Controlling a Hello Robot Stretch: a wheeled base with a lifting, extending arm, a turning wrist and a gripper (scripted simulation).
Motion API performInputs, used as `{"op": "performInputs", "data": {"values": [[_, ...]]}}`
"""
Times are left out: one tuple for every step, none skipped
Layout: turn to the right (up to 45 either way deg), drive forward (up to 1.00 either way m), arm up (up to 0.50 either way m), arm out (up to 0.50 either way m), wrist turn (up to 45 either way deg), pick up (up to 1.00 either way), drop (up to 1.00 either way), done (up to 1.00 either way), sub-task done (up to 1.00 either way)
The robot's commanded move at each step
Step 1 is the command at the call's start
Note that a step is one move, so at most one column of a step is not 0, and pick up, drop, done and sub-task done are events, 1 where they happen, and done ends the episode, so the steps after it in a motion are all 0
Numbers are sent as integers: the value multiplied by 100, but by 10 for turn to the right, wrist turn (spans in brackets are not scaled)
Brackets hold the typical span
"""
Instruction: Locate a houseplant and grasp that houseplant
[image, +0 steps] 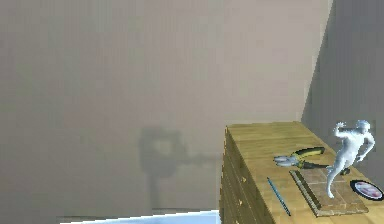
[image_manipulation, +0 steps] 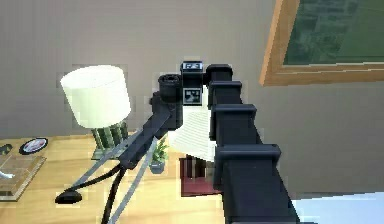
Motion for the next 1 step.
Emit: {"op": "performInputs", "data": {"values": [[0,0,0,0,450,0,0,0,0]]}}
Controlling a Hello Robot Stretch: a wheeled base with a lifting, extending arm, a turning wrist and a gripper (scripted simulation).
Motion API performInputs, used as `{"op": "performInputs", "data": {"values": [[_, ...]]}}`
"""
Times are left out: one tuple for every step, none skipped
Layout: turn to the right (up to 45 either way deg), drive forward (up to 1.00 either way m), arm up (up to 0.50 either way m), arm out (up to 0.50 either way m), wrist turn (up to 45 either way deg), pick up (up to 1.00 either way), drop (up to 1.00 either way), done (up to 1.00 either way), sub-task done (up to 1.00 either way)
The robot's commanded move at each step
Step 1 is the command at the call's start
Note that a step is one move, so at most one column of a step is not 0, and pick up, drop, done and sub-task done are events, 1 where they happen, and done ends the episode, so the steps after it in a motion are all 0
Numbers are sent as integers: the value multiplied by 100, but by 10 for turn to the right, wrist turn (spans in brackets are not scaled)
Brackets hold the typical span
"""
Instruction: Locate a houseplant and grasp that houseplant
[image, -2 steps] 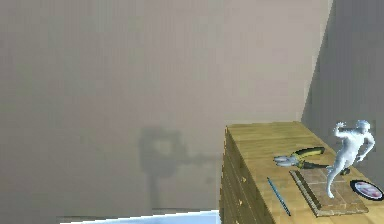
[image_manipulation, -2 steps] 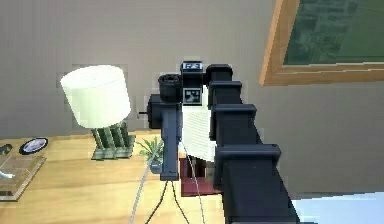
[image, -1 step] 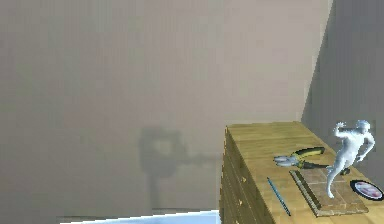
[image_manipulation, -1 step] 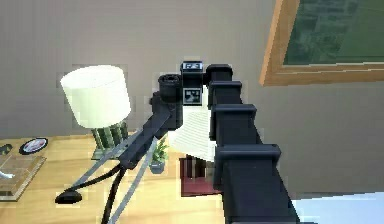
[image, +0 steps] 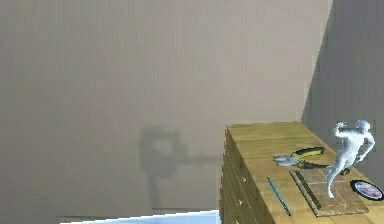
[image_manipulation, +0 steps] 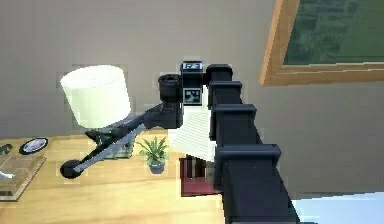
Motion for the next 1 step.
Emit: {"op": "performInputs", "data": {"values": [[0,0,0,0,450,0,0,0,0]]}}
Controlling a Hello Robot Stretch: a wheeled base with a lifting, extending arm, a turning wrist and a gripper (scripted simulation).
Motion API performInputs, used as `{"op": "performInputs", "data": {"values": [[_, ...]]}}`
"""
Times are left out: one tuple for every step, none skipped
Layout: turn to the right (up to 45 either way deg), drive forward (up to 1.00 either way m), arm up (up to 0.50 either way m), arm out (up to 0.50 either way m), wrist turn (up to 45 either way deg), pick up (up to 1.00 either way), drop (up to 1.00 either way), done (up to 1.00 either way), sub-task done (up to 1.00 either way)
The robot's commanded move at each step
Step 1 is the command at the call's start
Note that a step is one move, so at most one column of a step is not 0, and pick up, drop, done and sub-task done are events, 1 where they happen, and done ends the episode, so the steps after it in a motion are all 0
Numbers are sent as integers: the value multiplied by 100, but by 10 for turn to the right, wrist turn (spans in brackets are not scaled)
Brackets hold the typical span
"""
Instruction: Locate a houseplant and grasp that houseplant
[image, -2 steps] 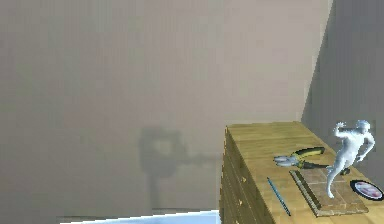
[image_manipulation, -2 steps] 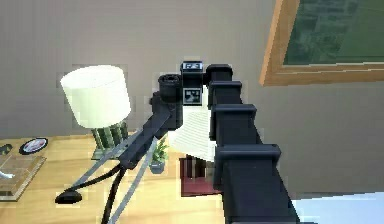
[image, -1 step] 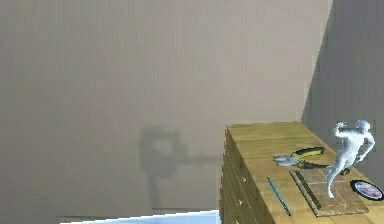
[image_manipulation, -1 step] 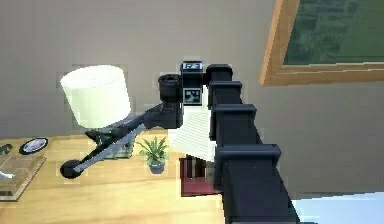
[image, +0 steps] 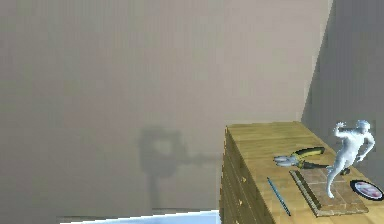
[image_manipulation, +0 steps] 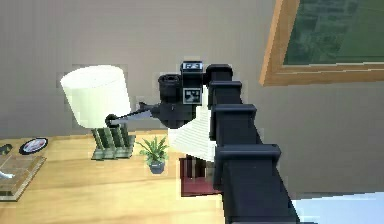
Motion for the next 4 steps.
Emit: {"op": "performInputs", "data": {"values": [[0,0,0,0,210,0,0,0,0],[0,0,-28,0,0,0,0,0,0],[0,0,0,0,0,100,0,0,0],[0,0,10,0,0,0,0,0,0]]}}
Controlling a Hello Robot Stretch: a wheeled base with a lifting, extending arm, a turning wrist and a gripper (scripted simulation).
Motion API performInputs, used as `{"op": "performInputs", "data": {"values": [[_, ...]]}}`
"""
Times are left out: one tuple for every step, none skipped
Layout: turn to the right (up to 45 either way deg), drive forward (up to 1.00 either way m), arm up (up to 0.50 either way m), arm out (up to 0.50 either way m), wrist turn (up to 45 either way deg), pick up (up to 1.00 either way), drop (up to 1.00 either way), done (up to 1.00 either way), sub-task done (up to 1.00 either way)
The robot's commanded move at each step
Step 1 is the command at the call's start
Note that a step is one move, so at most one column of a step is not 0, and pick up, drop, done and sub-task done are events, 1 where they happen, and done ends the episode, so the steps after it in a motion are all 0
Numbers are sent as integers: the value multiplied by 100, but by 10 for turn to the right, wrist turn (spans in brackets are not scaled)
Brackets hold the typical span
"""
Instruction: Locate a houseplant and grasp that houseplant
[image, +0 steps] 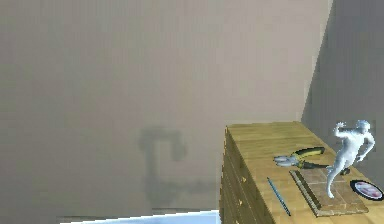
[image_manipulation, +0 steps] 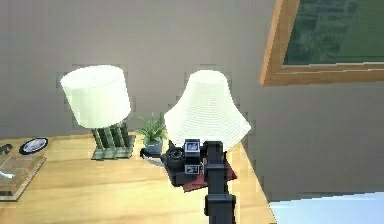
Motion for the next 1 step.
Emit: {"op": "performInputs", "data": {"values": [[0,0,0,0,0,0,0,100,0]]}}
